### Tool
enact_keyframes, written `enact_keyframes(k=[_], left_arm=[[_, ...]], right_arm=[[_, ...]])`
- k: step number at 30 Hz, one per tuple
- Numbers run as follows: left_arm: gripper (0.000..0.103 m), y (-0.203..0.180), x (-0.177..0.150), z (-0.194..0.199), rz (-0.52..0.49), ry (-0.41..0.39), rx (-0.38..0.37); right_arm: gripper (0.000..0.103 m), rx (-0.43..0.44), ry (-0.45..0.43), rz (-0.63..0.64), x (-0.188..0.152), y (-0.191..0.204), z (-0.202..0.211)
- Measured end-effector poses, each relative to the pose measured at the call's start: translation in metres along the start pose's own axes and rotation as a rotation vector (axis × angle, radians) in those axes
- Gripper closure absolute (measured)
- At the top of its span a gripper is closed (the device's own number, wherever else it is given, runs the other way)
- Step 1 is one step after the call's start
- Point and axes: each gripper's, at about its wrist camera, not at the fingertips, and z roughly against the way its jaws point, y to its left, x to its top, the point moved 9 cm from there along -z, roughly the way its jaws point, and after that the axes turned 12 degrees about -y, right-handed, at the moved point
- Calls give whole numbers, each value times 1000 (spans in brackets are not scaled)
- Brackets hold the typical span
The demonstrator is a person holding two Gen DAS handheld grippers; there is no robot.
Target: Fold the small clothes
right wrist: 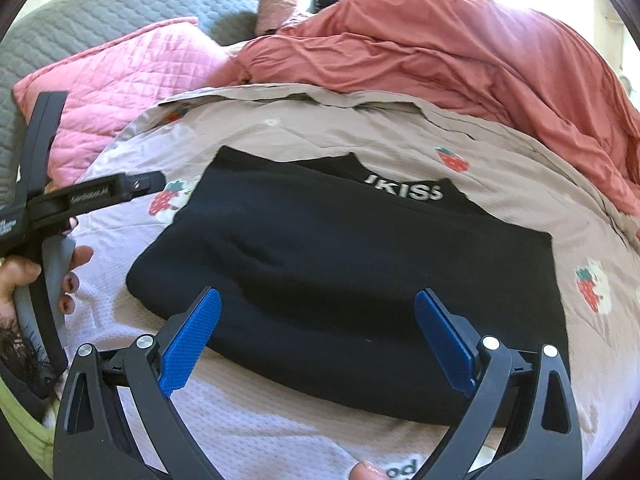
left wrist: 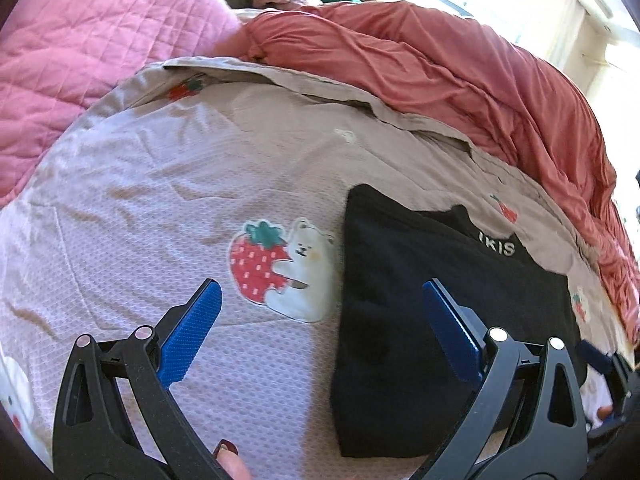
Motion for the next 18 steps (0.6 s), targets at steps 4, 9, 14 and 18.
enact_keyframes(k=[4, 9, 14, 18], left_arm=[[10, 12, 3, -1, 39, 5, 13], [10, 25, 3, -7, 74, 28, 24], [10, 30, 3, -10, 82, 38, 36], [10, 29, 3, -12, 74, 44, 28]], right_arm=[[6, 32, 8, 42, 0, 19, -10], [6, 74, 32, 144, -7, 50, -22], [6, 83, 46, 265, -18, 78, -36], [6, 57, 46, 381, -27, 94, -46]])
